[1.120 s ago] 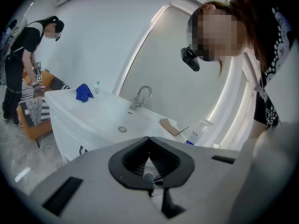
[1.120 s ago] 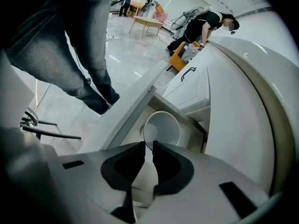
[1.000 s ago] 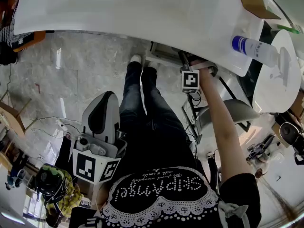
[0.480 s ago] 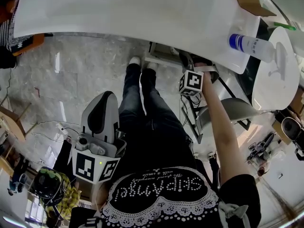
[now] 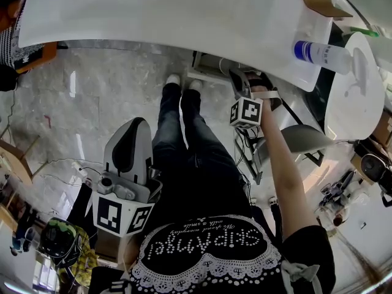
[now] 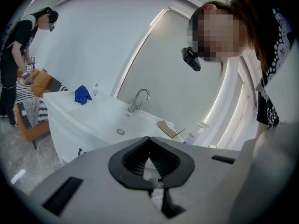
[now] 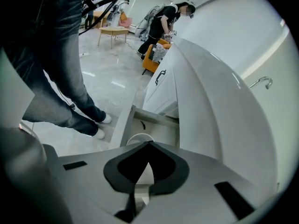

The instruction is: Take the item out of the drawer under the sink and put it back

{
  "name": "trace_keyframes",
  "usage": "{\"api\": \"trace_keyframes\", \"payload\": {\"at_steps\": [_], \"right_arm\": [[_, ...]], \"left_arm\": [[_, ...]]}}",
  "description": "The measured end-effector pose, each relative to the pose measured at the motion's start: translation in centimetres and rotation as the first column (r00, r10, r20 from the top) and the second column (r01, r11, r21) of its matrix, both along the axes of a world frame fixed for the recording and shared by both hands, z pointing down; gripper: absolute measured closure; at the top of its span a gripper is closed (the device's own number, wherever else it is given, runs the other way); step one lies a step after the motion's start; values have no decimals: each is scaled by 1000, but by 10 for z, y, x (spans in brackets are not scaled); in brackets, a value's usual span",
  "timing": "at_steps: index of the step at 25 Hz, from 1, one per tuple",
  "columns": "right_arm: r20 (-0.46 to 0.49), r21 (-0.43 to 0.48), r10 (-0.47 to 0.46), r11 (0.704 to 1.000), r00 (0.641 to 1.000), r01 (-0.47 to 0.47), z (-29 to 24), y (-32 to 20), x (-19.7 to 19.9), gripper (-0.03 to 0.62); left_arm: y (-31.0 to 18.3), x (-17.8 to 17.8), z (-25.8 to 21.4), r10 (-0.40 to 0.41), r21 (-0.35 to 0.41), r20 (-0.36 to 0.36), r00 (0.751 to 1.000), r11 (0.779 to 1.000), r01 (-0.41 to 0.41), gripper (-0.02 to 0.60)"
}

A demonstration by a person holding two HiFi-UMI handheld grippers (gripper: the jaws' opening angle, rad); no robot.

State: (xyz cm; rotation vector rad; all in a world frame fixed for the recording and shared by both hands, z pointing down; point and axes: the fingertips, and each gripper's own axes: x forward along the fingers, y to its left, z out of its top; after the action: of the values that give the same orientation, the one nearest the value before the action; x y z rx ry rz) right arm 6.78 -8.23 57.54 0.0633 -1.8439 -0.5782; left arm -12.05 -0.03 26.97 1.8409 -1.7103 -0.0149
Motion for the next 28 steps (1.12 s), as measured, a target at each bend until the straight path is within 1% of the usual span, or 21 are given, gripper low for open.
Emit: {"api": "trace_keyframes", "payload": {"at_steps": [5, 6, 7, 8, 9, 10, 11, 12, 13, 14, 15, 16, 17, 18, 19, 22, 23, 25, 26, 27, 28], "right_arm": [[-86, 7, 65, 998, 994, -64, 9, -7, 20, 577], [-99, -1, 94, 996, 991, -94, 15, -9, 27, 576], [-104, -20, 145, 989, 984, -148, 20, -11, 34, 576], [-99, -54, 224, 972, 969, -231, 25, -13, 42, 576], [-87, -109, 325, 936, 942, -333, 27, -15, 47, 574], [-72, -181, 434, 880, 898, -440, 28, -16, 49, 572], [-61, -262, 536, 806, 842, -531, 28, -16, 50, 572], [-54, -342, 621, 724, 782, -599, 28, -16, 48, 571], [-53, -410, 688, 646, 724, -644, 29, -17, 46, 569], [-53, -462, 738, 579, 672, -672, 30, -18, 44, 568], [-57, -499, 776, 523, 628, -691, 31, -19, 43, 566], [-64, -525, 804, 477, 592, -705, 32, -20, 41, 563], [-72, -544, 824, 440, 562, -714, 34, -21, 40, 557], [-79, -559, 838, 411, 540, -720, 39, -22, 39, 549], [-85, -569, 847, 390, 524, -723, 45, -23, 38, 535], [-119, -562, 868, 341, 482, -753, 51, -26, 39, 519], [-115, -550, 873, 341, 474, -762, 56, -28, 42, 519], [-91, -535, 878, 355, 471, -766, 72, -33, 48, 519], [-87, -542, 881, 349, 464, -765, 74, -34, 48, 519], [-87, -565, 887, 330, 453, -756, 71, -32, 43, 519], [-93, -604, 893, 301, 440, -738, 67, -29, 34, 519]], "left_arm": [[5, -2, -2, 7, 8, -1, 1000, 1000, -7, 577], [7, -3, -1, 4, 4, 0, 1000, 1000, -4, 577], [8, -4, 0, 1, 0, 0, 1000, 1000, -1, 577], [10, -5, 0, -1, -4, 1, 1000, 1000, 1, 578], [11, -6, 1, -2, -6, 1, 1000, 1000, 2, 577], [12, -7, 2, -3, -8, 2, 1000, 1000, 3, 577], [13, -7, 2, -3, -10, 1, 1000, 1000, 3, 577], [13, -7, 3, -2, -11, 0, 1000, 1000, 2, 578], [13, -6, 3, -1, -12, -2, 1000, 1000, 1, 577], [13, -5, 3, 0, -12, -5, 1000, 1000, 0, 577], [13, -5, 3, 2, -12, -6, 1000, 1000, -2, 577], [13, -5, 4, 3, -12, -7, 1000, 1000, -3, 577], [13, -5, 4, 3, -14, -7, 1000, 1000, -3, 577], [13, -5, 5, 3, -17, -7, 1000, 1000, -3, 577], [13, -5, 6, 2, -21, -7, 1000, 1000, -2, 577], [11, -6, 8, 2, -28, -9, 1000, 1000, -3, 577], [10, -6, 8, 4, -31, -10, 1000, 1000, -4, 577], [8, -6, 10, 7, -35, -12, 1000, 999, -7, 577], [7, -6, 10, 8, -37, -13, 1000, 999, -8, 577], [6, -6, 10, 8, -38, -14, 1000, 999, -9, 577], [5, -7, 11, 9, -39, -15, 1000, 999, -10, 577]]}}
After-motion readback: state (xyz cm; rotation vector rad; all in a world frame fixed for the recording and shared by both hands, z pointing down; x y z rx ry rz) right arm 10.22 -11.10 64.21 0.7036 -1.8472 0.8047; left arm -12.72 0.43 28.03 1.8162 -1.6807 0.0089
